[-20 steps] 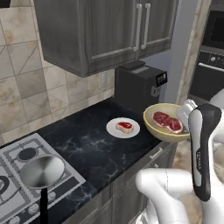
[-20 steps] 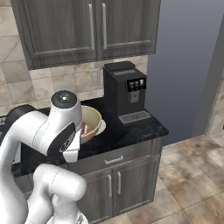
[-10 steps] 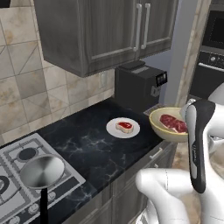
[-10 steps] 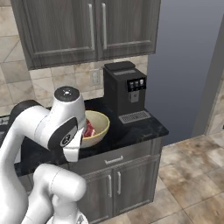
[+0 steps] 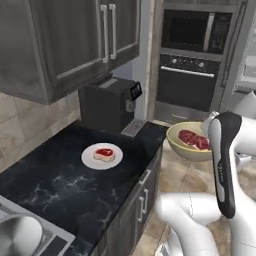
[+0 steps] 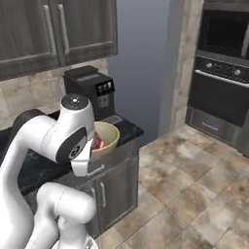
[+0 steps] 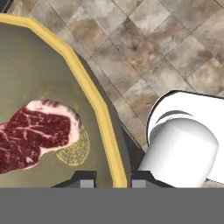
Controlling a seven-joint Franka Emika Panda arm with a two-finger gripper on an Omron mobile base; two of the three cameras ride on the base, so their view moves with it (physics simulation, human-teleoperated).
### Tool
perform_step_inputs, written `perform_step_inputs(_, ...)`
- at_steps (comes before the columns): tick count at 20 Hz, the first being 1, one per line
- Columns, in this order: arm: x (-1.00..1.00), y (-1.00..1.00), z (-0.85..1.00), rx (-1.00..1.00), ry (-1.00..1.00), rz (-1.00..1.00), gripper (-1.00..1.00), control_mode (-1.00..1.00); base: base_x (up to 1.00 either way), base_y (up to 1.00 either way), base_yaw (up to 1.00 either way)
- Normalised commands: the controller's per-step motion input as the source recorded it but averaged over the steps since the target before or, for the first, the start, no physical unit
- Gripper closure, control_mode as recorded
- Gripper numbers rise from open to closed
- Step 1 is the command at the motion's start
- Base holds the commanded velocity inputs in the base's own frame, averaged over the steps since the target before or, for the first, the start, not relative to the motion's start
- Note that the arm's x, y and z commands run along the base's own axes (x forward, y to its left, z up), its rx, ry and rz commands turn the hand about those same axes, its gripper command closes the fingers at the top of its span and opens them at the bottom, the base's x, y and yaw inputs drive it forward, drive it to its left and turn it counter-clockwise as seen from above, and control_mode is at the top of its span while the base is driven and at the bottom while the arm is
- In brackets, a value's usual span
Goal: Place one of the steaks on the plate and the other in the bowl. Then place the bowl in the fridge.
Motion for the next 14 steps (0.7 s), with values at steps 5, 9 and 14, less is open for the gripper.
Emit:
perform_step_inputs(5,0.00,0.00,0.00,0.00,0.00,0.00,1.00,1.00,0.01,-0.04,-0.96)
perform_step_inputs(9,0.00,0.00,0.00,0.00,0.00,0.00,1.00,1.00,0.02,-0.05,-0.95)
perform_step_inputs(14,0.00,0.00,0.00,0.00,0.00,0.00,1.00,1.00,0.26,-0.11,-0.84)
